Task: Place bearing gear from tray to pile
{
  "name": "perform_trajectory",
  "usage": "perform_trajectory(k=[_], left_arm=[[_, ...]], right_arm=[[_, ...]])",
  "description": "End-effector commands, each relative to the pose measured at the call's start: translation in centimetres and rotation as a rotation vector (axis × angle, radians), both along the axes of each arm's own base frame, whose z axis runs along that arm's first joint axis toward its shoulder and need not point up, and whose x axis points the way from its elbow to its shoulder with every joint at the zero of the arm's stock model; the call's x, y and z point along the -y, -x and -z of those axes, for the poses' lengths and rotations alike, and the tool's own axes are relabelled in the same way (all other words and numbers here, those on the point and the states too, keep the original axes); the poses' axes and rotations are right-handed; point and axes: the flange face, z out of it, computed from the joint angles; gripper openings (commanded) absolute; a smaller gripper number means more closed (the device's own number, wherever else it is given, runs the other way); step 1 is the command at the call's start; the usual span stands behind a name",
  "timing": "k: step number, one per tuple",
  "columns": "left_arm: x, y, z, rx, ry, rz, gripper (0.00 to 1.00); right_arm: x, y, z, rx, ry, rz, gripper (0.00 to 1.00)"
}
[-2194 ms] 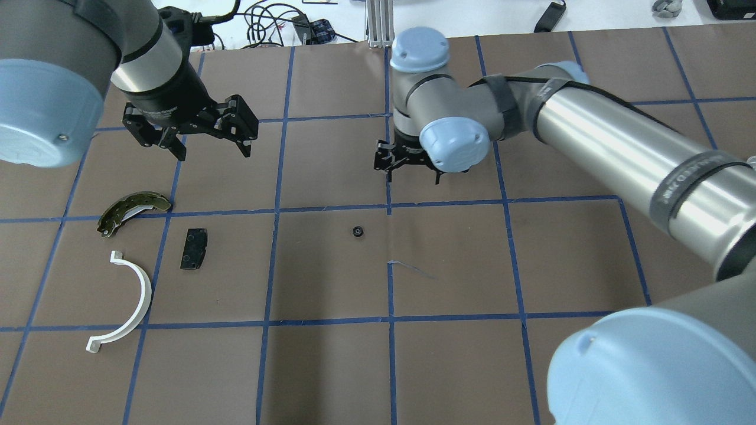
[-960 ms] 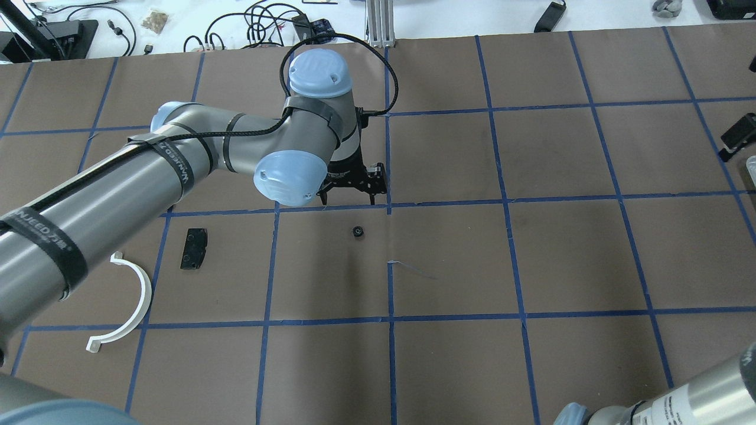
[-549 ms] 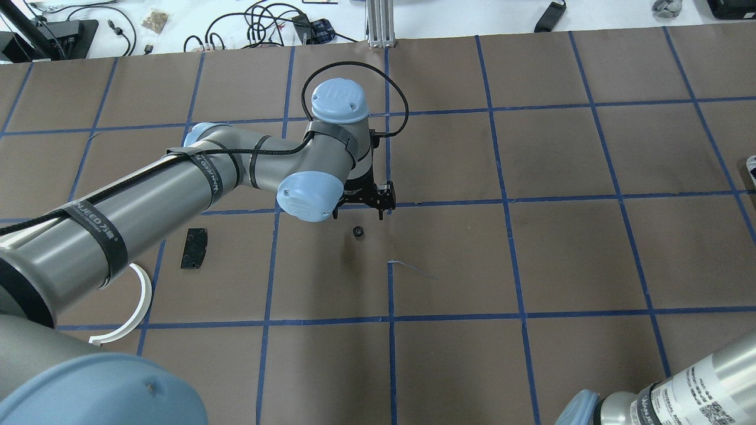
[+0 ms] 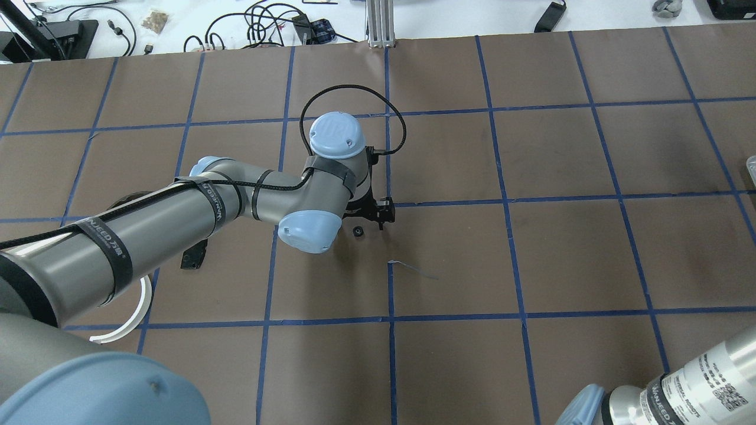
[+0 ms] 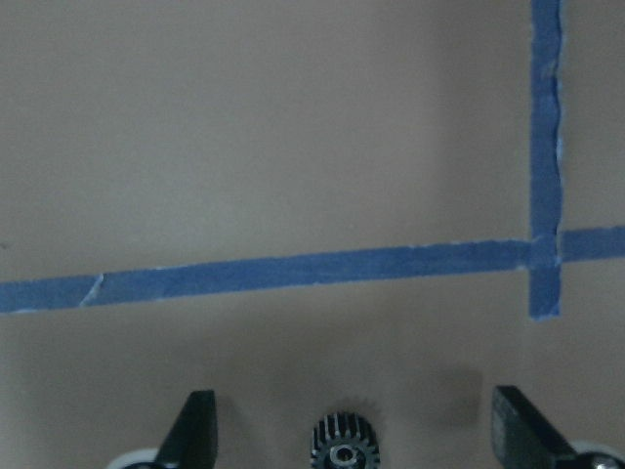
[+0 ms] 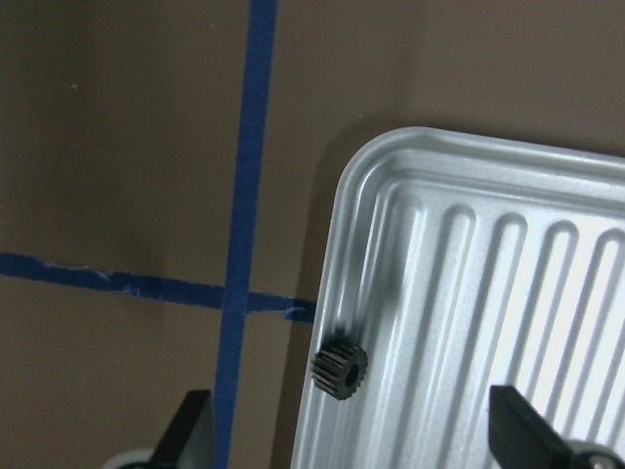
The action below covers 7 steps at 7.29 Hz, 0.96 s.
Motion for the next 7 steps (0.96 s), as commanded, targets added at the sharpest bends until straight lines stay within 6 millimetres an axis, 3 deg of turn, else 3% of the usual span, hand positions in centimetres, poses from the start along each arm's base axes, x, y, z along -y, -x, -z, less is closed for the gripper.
perform_trajectory(k=[1, 2, 4, 6, 7], left_arm=[[-0.2, -0.1, -0.7, 0.002, 0.013, 0.000, 0.87], [-0.5, 0.0, -1.2, -0.001, 0.009, 0.003, 0.79], [-1.4, 0.1, -0.5, 0.002, -0.011, 0.006, 0.55], [-1.3, 0.1, -0.6, 0.000, -0.009, 0.005, 0.24], [-1.3, 0.1, -0.6, -0.003, -0.010, 0.005, 0.00]], right_arm=[[-0.1, 0.0, 0.9, 0.018, 0.000, 0.020, 0.86], [-0.1, 0.0, 1.1, 0.020, -0.002, 0.020, 0.73], [-0.1, 0.0, 1.7, 0.027, -0.009, 0.022, 0.70], [-0.1, 0.1, 1.7, 0.024, -0.012, 0.017, 0.61], [-0.1, 0.0, 1.5, 0.021, -0.011, 0.016, 0.55]])
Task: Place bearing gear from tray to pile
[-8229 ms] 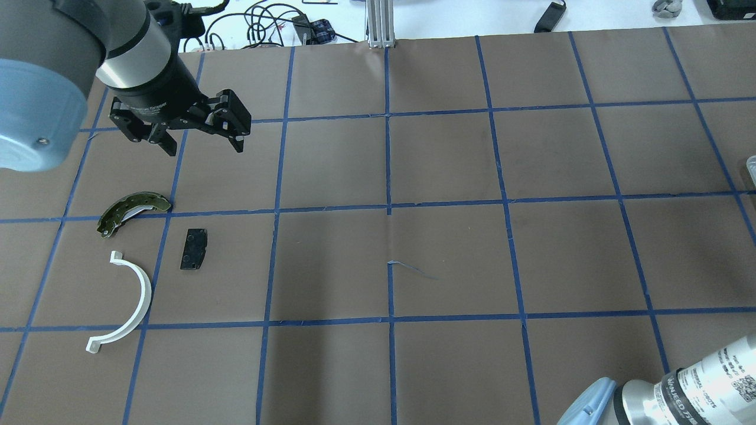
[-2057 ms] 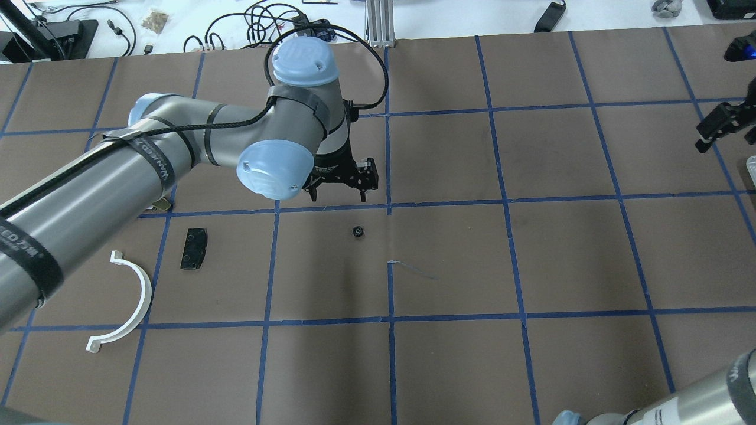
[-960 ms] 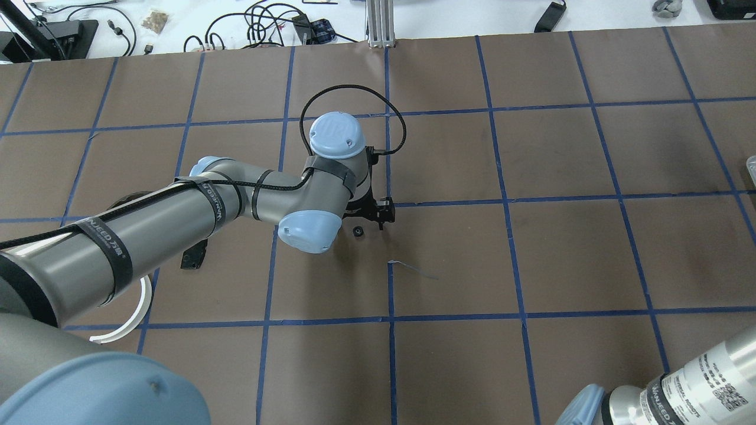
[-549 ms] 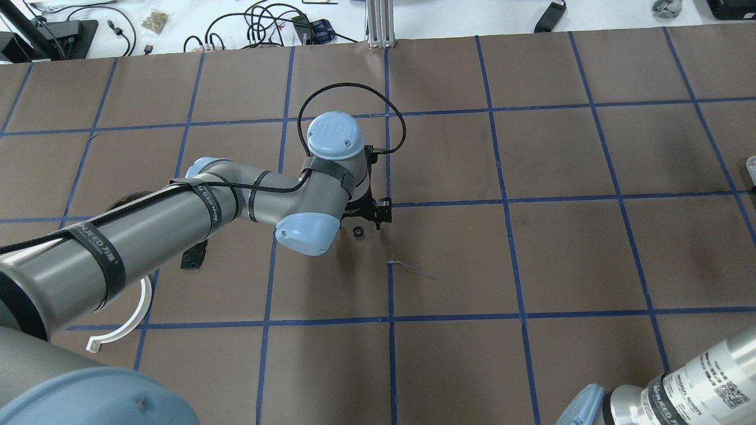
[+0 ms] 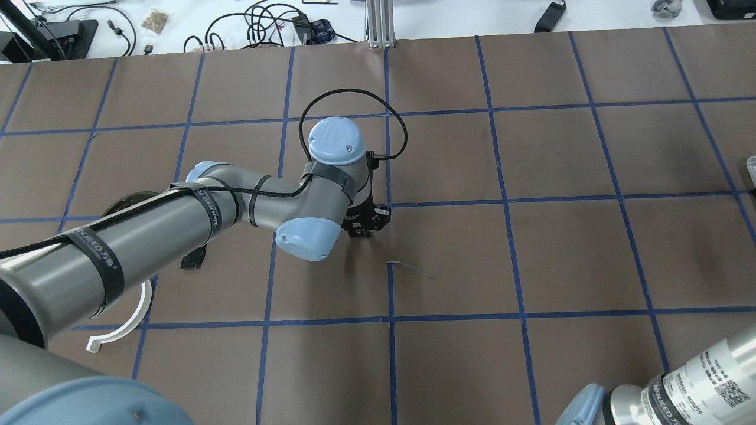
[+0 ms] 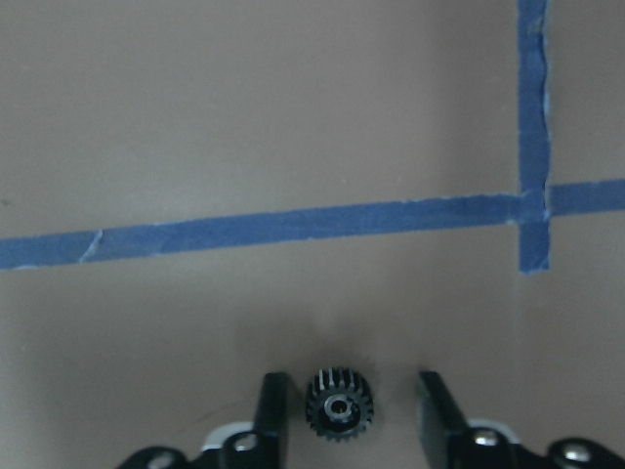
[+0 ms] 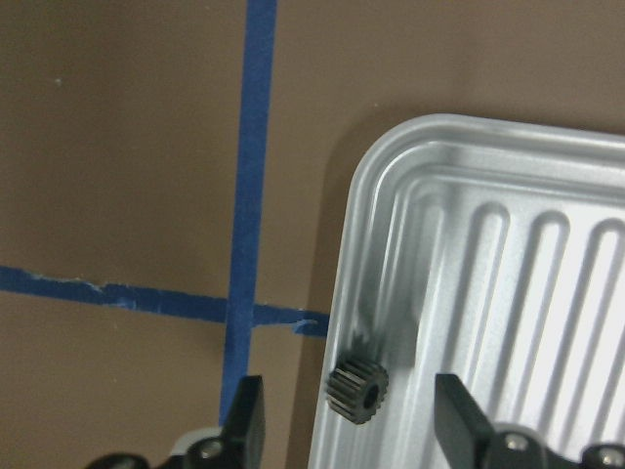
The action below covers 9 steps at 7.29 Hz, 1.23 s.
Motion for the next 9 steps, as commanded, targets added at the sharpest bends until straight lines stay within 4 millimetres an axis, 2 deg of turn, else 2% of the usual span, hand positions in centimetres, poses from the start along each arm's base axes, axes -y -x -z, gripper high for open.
perform_trajectory(k=[1, 2, 3, 4, 5, 7, 8, 9], left_arm=[[0.2, 0.0, -0.3, -0.004, 0.008, -0.002, 0.00], [0.9, -0.7, -1.1, -0.009, 0.024, -0.014, 0.00], [2.1, -1.7, -3.0, -0.011, 0.062, -0.016, 0.00], [3.5, -4.7, -5.1, -0.003, 0.055, -0.070, 0.00], [3.9, -8.3, -6.8, 0.007, 0.021, -0.116, 0.00], [4.2, -16.4, -10.2, 0.067, -0.013, -0.067, 0.00], [3.7, -20.4, -10.4, 0.067, -0.038, -0.041, 0.00], [2.8, -24.1, -9.0, 0.058, -0.060, -0.003, 0.00]], right_arm=[[0.0, 0.1, 0.0, -0.003, 0.000, -0.001, 0.49], [0.0, 0.0, 0.1, -0.001, -0.002, -0.001, 0.41], [0.0, 0.0, 0.1, -0.001, -0.002, 0.001, 0.37], [0.0, 0.0, 0.2, 0.001, -0.003, -0.002, 0.37], [0.1, 0.1, 0.5, 0.005, -0.003, -0.002, 0.35], [0.2, 0.1, 0.5, 0.004, -0.004, -0.002, 0.31], [0.3, 0.4, 0.1, -0.006, -0.002, 0.001, 0.25], [0.2, 0.4, 0.2, -0.005, -0.002, -0.002, 0.16]])
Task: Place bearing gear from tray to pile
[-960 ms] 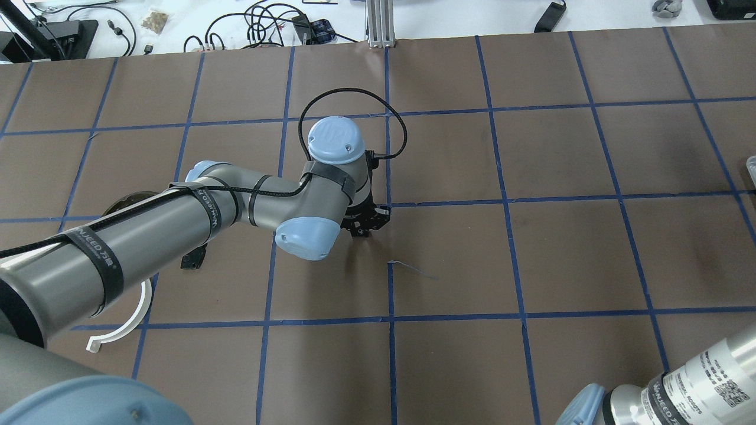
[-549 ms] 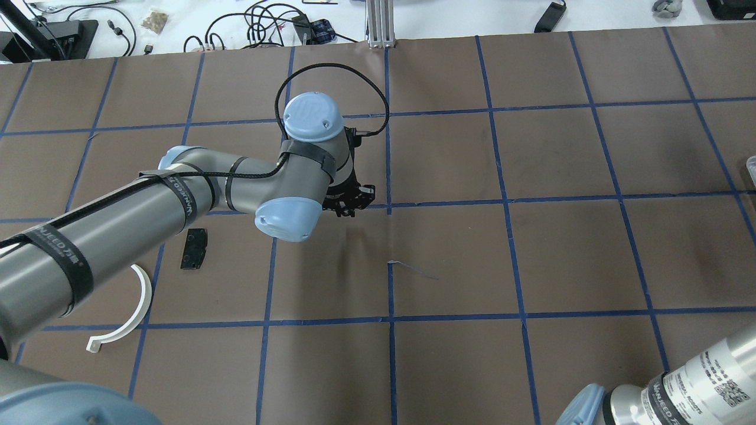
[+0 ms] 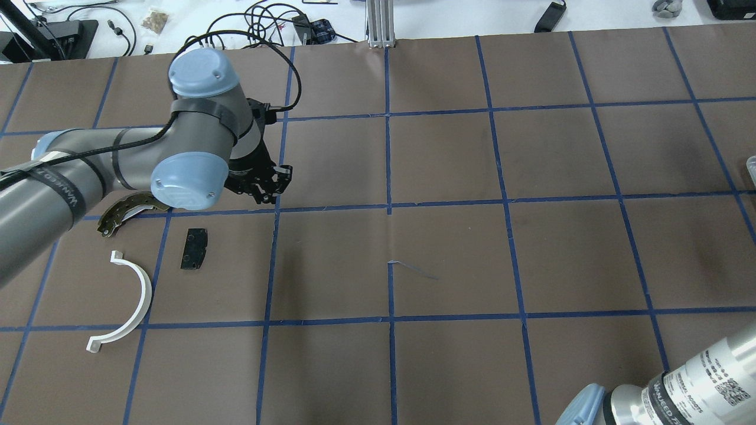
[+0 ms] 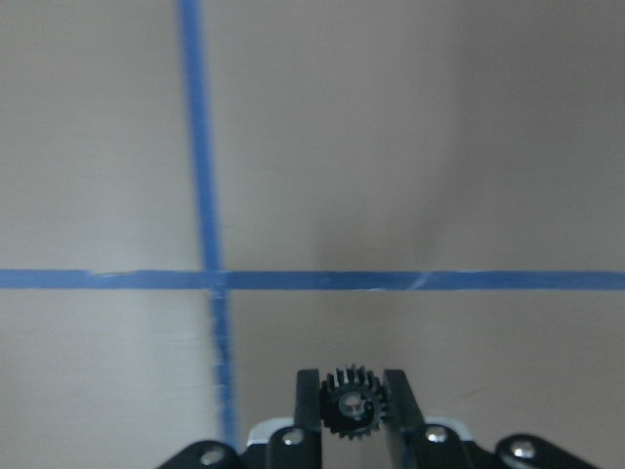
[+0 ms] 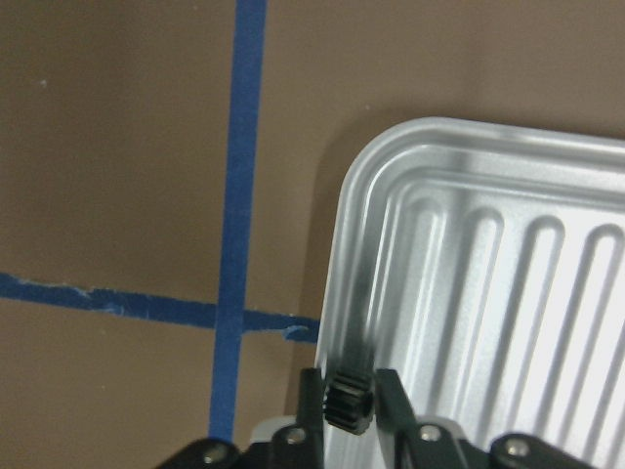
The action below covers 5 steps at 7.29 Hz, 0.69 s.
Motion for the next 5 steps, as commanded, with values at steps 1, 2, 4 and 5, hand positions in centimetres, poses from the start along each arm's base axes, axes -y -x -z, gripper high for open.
perform_trajectory(k=[1, 2, 4, 5], left_arm=[[-1.4, -9.8, 1.8, -0.009, -0.014, 0.047, 0.00], [-2.5, -14.2, 3.3, -0.022, -0.027, 0.033, 0.00], [-3.7, -18.6, 5.6, -0.036, -0.037, 0.038, 0.00], [-3.9, -20.1, 6.2, -0.039, -0.039, 0.014, 0.00]], right_arm=[[0.1, 0.0, -0.1, -0.002, -0.002, -0.005, 0.13], [0.0, 0.1, -0.1, -0.002, -0.002, -0.005, 0.11], [0.0, 0.1, -0.3, -0.010, -0.003, -0.007, 0.04], [-0.3, 0.5, -0.7, -0.043, -0.034, -0.010, 0.01]])
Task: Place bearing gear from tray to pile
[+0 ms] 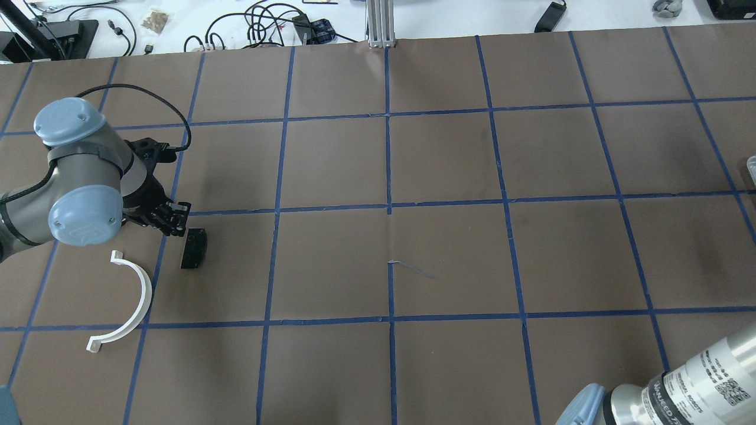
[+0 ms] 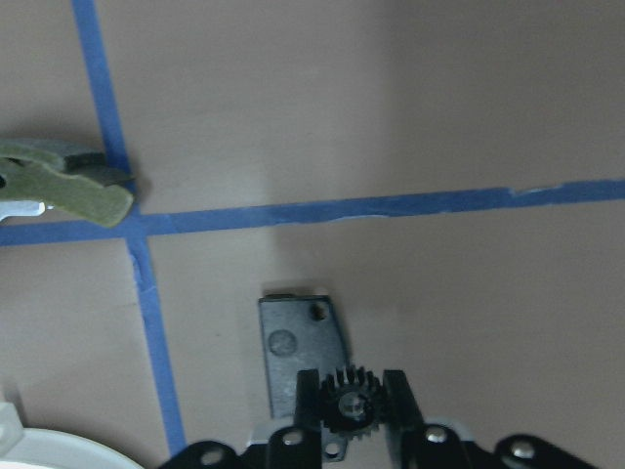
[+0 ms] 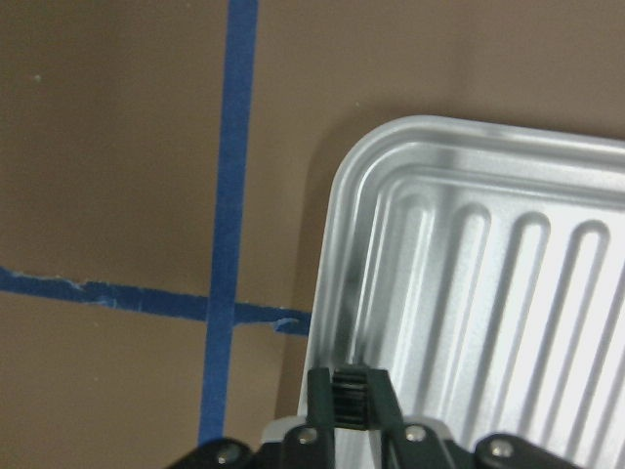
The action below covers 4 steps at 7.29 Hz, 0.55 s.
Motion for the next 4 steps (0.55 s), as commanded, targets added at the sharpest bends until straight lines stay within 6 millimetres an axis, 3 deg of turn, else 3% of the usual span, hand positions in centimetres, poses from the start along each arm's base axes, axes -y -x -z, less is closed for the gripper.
perform_trajectory(k=[1, 2, 3, 4], left_arm=[[-0.8, -2.5, 1.4, -0.011, -0.019, -0.025, 0.00], [-1.5, -2.4, 2.2, -0.014, -0.038, -0.027, 0.00], [-1.7, -2.3, 2.9, -0.020, -0.053, -0.033, 0.00], [-1.7, -2.3, 3.2, -0.023, -0.059, -0.032, 0.00]], right_arm=[[-0.5, 0.2, -2.3, -0.062, -0.030, -0.002, 0.00], [-0.4, -0.6, -3.8, -0.073, -0.023, -0.002, 0.00], [0.2, -2.7, -6.3, -0.090, -0.005, 0.011, 0.00], [1.7, -7.4, -8.6, -0.083, -0.018, 0.044, 0.00]])
